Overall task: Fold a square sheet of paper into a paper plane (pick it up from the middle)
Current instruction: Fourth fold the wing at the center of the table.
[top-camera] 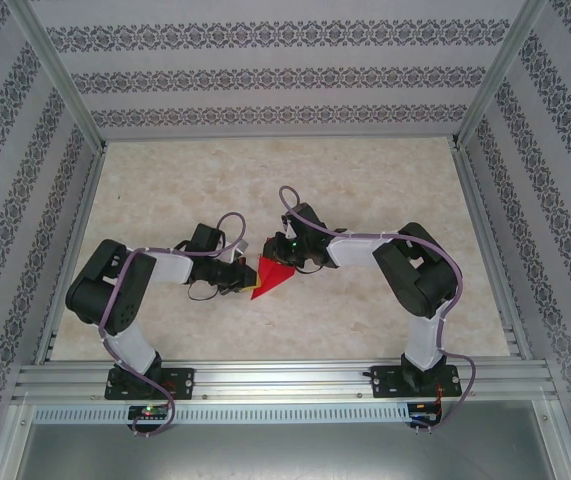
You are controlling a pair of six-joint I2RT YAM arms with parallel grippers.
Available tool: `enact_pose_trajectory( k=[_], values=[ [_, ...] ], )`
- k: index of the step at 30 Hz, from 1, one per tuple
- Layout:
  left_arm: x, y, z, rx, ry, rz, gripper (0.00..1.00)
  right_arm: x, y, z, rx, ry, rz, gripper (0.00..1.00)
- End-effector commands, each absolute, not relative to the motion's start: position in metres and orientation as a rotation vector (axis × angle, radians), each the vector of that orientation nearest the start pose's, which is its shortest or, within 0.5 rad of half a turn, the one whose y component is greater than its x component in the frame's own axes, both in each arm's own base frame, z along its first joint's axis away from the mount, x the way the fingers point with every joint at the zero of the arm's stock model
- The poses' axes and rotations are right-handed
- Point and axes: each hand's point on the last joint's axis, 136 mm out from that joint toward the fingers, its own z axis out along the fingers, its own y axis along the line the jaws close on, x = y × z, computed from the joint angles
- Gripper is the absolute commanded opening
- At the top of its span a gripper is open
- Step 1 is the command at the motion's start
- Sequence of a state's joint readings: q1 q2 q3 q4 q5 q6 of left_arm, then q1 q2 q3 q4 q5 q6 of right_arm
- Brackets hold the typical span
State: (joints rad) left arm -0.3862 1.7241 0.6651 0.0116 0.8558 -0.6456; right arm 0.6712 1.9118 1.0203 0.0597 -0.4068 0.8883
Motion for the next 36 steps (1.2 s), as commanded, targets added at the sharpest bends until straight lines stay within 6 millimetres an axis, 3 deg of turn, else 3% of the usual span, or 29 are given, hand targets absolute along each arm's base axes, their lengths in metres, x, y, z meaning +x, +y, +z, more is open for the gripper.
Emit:
enact_pose_trajectory(
  k=[1, 11, 21, 27, 36],
  values=[
    [0.263, -0.248, 0.036, -0.009, 2.728, -1.516, 0.03, 0.333, 0.34, 0.036, 0.099, 2.657, 1.083, 0.19],
    [0.263, -0.249, 0.028, -0.016, 2.762, -1.519, 0.02, 0.32, 0.358, 0.061, -0.018, 2.612, 1.203, 0.2],
    [0.263, -0.251, 0.033, -0.021, 2.751, -1.55, 0.03, 0.326, 0.355, 0.04, 0.055, 2.645, 1.161, 0.2],
    [0.264, -0.241, 0.028, -0.004, 2.782, -1.414, 0.16, 0.33, 0.346, 0.028, 0.106, 2.663, 1.127, 0.18],
    [0.259, -0.231, 0.021, 0.03, 2.826, -1.293, 0.24, 0.334, 0.348, 0.03, 0.104, 2.652, 1.142, 0.18]
  ],
)
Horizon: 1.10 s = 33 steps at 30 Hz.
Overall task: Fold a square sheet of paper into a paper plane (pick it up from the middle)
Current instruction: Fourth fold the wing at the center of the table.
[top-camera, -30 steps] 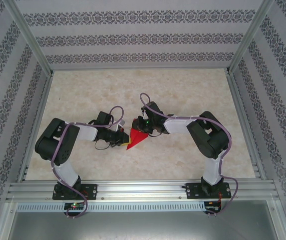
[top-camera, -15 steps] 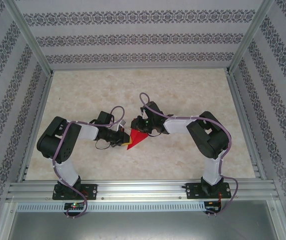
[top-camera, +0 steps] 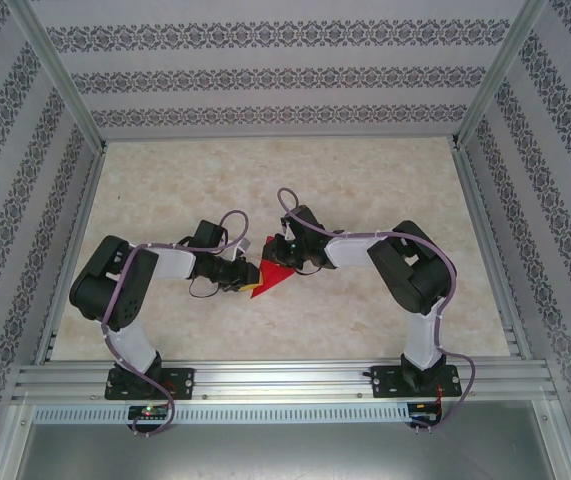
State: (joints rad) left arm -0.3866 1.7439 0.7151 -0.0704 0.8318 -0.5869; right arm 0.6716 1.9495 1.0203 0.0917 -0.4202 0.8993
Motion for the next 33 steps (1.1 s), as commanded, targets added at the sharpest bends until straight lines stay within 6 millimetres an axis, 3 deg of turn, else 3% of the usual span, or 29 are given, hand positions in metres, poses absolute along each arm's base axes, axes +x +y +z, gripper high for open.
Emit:
enact_pose_trajectory(
  k=[1, 10, 21, 33],
  values=[
    [0.258, -0.231, 0.02, 0.031, 2.826, -1.29, 0.24, 0.334, 0.348, 0.031, 0.103, 2.65, 1.144, 0.18],
    [0.255, -0.228, 0.013, 0.057, 2.858, -1.229, 0.23, 0.334, 0.35, 0.031, 0.095, 2.655, 1.152, 0.18],
    [0.254, -0.22, 0.002, 0.004, 2.885, -1.151, 0.03, 0.337, 0.354, 0.035, 0.085, 2.643, 1.174, 0.2],
    [0.261, -0.231, 0.016, -0.065, 2.823, -1.315, 0.0, 0.341, 0.358, 0.031, 0.081, 2.652, 1.181, 0.2]
  ],
)
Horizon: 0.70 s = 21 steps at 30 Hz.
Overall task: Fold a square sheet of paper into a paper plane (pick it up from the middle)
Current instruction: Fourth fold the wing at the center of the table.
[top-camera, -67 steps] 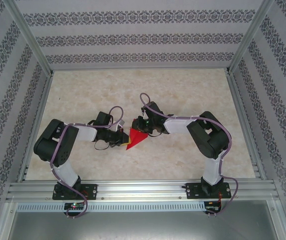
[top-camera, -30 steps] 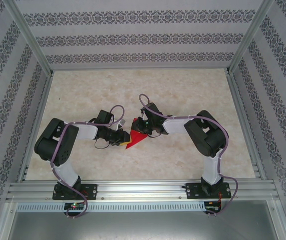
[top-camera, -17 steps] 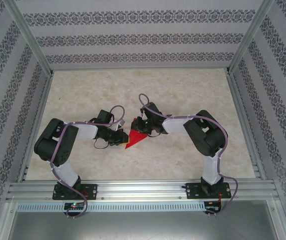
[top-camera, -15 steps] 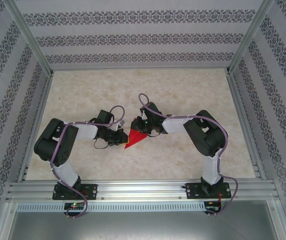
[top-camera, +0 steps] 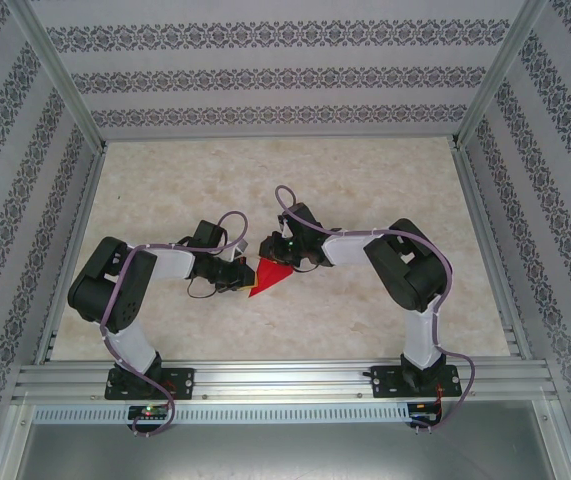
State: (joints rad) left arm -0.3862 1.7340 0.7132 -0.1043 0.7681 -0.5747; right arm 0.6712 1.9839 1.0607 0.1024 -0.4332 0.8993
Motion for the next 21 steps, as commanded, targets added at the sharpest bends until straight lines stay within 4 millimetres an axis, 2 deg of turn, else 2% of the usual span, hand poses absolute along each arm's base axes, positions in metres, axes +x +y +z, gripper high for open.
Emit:
enact_pose_trajectory(
  k=[1, 7, 17, 21],
  values=[
    [0.262, -0.231, 0.018, -0.07, 2.819, -1.324, 0.0, 0.341, 0.357, 0.029, 0.084, 2.655, 1.173, 0.2],
    [0.264, -0.229, 0.023, -0.108, 2.795, -1.343, 0.0, 0.342, 0.355, 0.015, 0.102, 2.684, 1.16, 0.2],
    [0.261, -0.214, 0.018, -0.081, 2.821, -1.183, 0.23, 0.333, 0.349, -0.001, 0.116, 2.736, 1.132, 0.2],
    [0.261, -0.211, 0.016, -0.046, 2.843, -1.128, 0.26, 0.332, 0.349, -0.001, 0.116, 2.736, 1.131, 0.2]
  ],
)
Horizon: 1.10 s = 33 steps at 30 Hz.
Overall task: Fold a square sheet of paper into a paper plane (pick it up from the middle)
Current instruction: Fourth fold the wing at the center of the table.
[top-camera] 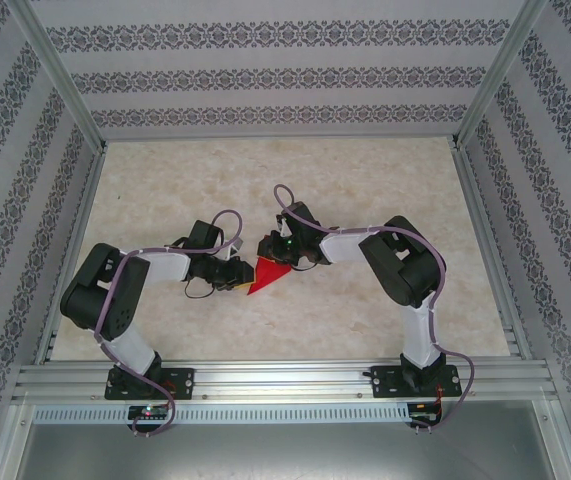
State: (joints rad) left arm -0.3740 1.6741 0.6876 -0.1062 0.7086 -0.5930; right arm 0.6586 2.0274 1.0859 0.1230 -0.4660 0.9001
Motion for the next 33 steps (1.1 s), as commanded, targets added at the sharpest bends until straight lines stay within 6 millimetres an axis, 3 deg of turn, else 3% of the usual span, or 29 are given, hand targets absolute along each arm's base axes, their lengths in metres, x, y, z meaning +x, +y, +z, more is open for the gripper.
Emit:
enact_pose_trajectory(
  k=[1, 7, 13, 26, 29, 33],
  values=[
    [0.26, -0.212, 0.015, -0.04, 2.846, -1.138, 0.27, 0.332, 0.349, 0.0, 0.115, 2.735, 1.131, 0.19],
    [0.255, -0.213, 0.011, -0.032, 2.874, -1.137, 0.27, 0.333, 0.35, 0.001, 0.115, 2.737, 1.129, 0.19],
    [0.248, -0.207, -0.003, -0.066, 2.936, -1.088, 0.16, 0.332, 0.35, 0.001, 0.11, 2.741, 1.125, 0.2],
    [0.22, -0.198, -0.03, -0.085, 3.073, -0.998, 0.04, 0.327, 0.352, -0.005, 0.094, 2.769, 1.078, 0.19],
    [0.223, -0.198, -0.025, -0.094, 3.045, -0.989, 0.05, 0.326, 0.351, -0.008, 0.095, 2.78, 1.066, 0.19],
    [0.24, -0.194, 0.001, -0.096, 2.963, -0.925, 0.09, 0.323, 0.348, -0.011, 0.089, 2.795, 1.038, 0.19]
  ],
)
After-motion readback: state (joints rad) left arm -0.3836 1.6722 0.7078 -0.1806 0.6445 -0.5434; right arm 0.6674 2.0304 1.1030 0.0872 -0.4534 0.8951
